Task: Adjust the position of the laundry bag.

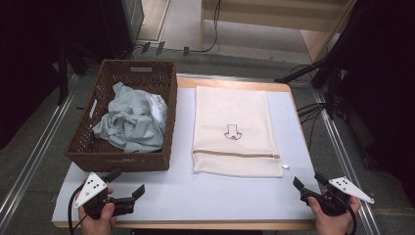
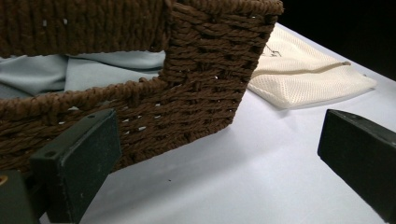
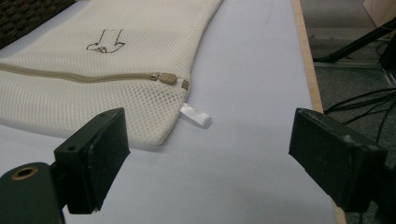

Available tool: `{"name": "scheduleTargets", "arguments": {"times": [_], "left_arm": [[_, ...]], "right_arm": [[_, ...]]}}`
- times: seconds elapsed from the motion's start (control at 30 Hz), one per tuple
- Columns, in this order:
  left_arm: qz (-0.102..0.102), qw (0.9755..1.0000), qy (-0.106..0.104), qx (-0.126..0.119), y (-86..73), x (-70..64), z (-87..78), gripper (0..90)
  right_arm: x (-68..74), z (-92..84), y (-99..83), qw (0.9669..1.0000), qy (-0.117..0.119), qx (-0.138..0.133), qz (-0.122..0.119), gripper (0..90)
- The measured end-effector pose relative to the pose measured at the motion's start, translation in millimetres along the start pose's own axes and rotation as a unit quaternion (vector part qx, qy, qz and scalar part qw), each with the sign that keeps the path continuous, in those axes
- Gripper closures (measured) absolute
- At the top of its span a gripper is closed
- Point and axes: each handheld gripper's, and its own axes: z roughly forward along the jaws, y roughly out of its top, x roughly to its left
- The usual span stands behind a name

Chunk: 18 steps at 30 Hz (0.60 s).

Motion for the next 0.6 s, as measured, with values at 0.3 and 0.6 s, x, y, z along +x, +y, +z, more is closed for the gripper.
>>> {"name": "scheduleTargets", "arguments": {"times": [0.3,0.6], "left_arm": [[0.010,0.9997,-0.023,0.007,1.2,-23.2,10.6,0.1],[0.045,0.9977,-0.037,0.036,4.9,-58.3,45.6,6.4]], "right_arm": [[5.8,4.6,2.5,0.9998,0.009,0.007,0.014,17.0],[16.1,16.5,7.3,0.9998,0.017,0.011,0.006,23.1]]}}
